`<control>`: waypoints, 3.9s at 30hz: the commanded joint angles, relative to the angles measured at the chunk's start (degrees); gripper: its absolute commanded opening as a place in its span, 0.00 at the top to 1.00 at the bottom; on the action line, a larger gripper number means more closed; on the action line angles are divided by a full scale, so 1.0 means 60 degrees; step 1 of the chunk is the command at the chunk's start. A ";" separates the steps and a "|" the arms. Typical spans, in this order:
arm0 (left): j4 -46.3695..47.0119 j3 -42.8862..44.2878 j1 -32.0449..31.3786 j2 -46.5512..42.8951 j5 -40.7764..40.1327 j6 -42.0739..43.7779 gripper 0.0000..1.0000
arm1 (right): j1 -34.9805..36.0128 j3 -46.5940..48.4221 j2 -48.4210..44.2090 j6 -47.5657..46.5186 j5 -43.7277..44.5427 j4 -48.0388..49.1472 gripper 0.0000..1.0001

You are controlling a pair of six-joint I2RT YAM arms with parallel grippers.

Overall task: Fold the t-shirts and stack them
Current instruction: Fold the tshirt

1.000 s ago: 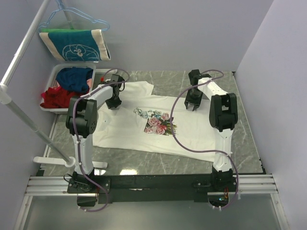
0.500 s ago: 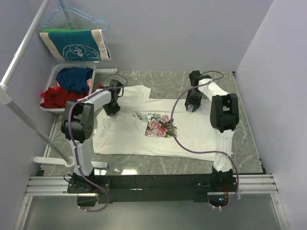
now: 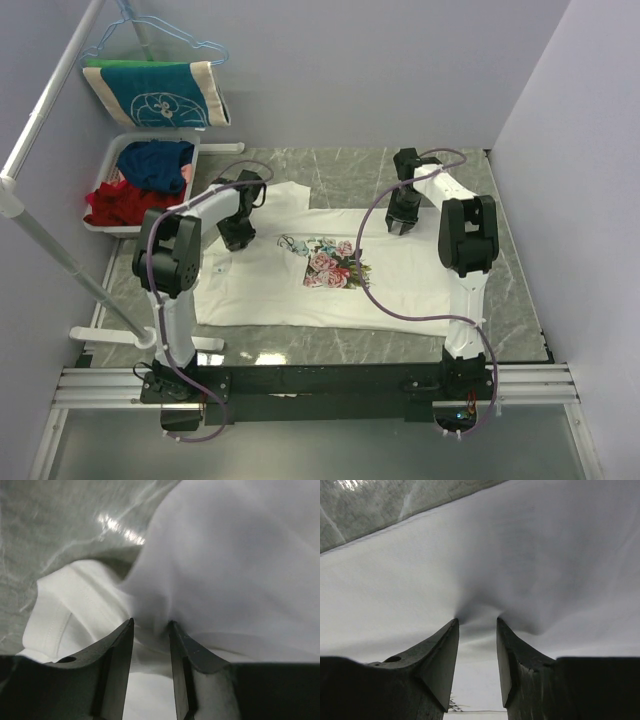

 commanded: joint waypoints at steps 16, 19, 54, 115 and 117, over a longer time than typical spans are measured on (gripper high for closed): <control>0.0124 0.5582 0.0839 0.2258 0.0560 0.1516 0.53 | 0.0087 0.0830 -0.1087 -0.0031 0.0921 0.0006 0.55; 0.0771 0.5903 0.0854 0.2887 0.1292 0.1897 0.55 | 0.0087 0.0963 -0.0941 0.0042 0.0877 0.0006 0.55; 0.3276 0.6434 0.0869 0.2778 0.0195 0.3568 0.46 | 0.2194 0.0232 -0.2374 -0.0792 0.0540 0.0592 0.55; 0.0831 0.6988 0.1953 0.2992 0.2085 0.3378 0.44 | 0.9754 0.0043 0.0819 -0.2697 -0.1086 0.1397 0.57; 0.0904 0.7193 0.1967 0.3066 0.2246 0.3319 0.44 | 0.9886 -0.0193 0.0672 -0.2712 -0.1145 0.1441 0.57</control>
